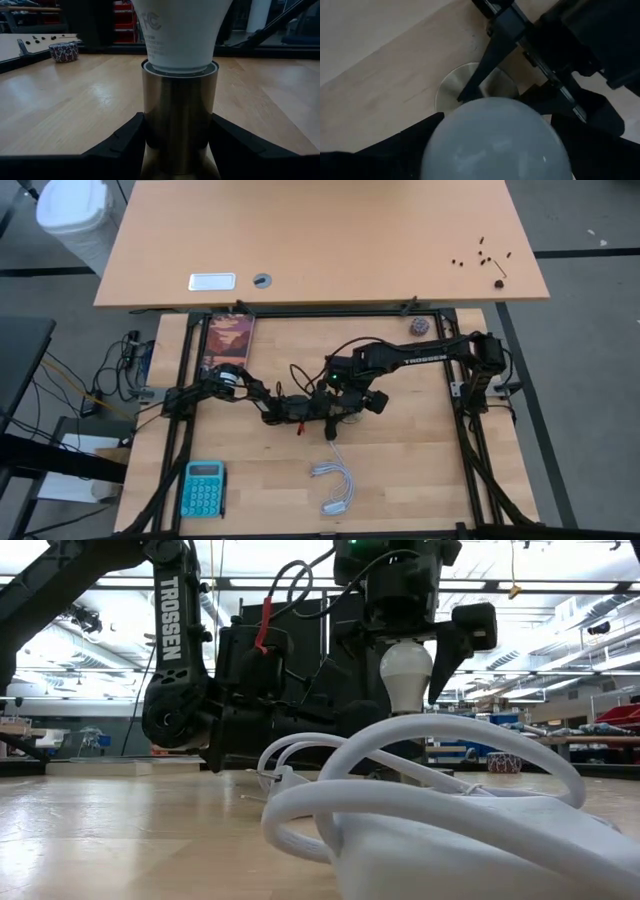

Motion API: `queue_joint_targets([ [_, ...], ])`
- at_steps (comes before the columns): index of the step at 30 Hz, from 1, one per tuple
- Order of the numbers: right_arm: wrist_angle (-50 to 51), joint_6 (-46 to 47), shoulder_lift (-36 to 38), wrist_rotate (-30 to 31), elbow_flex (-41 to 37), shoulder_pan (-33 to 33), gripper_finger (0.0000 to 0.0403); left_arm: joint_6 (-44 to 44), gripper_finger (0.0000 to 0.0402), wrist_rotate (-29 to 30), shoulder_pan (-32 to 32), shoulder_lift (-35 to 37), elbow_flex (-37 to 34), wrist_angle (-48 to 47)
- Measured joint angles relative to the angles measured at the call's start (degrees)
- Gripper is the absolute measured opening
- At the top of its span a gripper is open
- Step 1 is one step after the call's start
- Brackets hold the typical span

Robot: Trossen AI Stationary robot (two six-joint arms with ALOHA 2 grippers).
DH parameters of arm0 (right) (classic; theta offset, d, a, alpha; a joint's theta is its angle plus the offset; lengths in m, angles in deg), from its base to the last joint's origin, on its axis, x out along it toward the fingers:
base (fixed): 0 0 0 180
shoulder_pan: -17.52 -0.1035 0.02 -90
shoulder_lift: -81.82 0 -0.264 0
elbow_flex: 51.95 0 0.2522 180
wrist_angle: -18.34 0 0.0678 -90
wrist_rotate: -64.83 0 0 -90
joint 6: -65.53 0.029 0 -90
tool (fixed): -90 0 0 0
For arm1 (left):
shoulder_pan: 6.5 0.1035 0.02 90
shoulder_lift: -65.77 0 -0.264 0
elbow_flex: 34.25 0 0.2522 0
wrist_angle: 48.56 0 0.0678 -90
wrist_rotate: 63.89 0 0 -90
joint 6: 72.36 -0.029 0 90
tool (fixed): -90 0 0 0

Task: Screw lightbulb
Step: Insert the lightbulb into the desk lamp

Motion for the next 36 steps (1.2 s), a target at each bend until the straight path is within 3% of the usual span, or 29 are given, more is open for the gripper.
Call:
queue_joint_targets([
  [6,-1.1,-0.1,-1.2,-1.2,-0.6,0.0,0.0361,0.0,0.0198,0.0,0.1,0.0,0.0,0.0],
  [24,-1.5,0.1,-1.4,-1.9,-1.3,0.0,0.0253,-0.8,0.0198,0.5,0.1,0.0,0.0,0.3],
  [36,-1.9,6.2,-1.5,-0.3,-1.4,0.0,0.0259,-0.7,0.0198,1.2,0.1,0.0,0.0,0.4],
])
